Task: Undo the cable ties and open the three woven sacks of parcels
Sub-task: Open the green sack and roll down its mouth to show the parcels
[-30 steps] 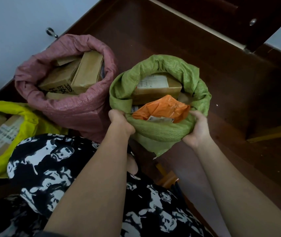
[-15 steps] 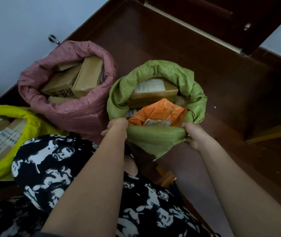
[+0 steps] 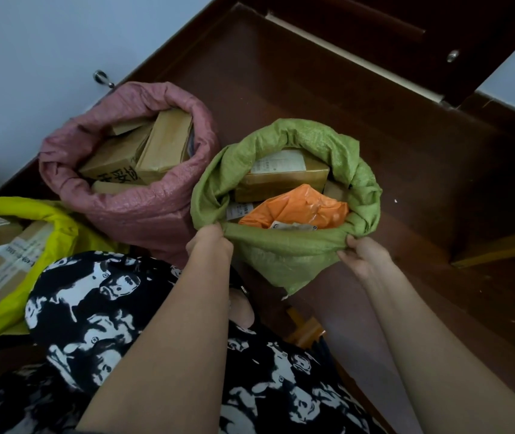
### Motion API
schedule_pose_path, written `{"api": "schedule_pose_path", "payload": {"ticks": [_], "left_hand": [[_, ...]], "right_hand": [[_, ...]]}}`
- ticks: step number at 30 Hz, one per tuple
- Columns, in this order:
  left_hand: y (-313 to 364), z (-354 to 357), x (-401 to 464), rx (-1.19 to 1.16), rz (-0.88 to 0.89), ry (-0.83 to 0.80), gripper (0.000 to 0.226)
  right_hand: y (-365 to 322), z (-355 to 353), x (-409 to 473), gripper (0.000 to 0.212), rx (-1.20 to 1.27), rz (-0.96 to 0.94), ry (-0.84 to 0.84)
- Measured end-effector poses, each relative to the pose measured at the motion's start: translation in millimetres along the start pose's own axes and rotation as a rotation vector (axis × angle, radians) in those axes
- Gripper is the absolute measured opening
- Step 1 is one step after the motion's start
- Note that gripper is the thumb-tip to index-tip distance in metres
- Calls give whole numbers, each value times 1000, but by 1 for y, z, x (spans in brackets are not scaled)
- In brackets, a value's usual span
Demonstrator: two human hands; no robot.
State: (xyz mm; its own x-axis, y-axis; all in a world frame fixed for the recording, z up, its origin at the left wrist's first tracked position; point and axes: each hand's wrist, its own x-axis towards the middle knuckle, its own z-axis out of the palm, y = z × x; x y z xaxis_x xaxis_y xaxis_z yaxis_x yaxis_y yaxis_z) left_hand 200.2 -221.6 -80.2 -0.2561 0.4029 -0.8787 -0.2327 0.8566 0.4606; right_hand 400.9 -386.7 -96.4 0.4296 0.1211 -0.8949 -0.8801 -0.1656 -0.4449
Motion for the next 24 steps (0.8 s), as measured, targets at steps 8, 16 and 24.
{"api": "schedule_pose_path", "payload": {"ticks": [8,16,24], "left_hand": [[6,17,16,-17,-158,48,32],[14,24,2,76,14,5,57],[-5,30,-16,551,490,143,73]], "right_hand": [[6,10,15,45,197,129,-60],[14,30,0,46,309,34,-121],[25,50,0,96,-147,-250,159]]}}
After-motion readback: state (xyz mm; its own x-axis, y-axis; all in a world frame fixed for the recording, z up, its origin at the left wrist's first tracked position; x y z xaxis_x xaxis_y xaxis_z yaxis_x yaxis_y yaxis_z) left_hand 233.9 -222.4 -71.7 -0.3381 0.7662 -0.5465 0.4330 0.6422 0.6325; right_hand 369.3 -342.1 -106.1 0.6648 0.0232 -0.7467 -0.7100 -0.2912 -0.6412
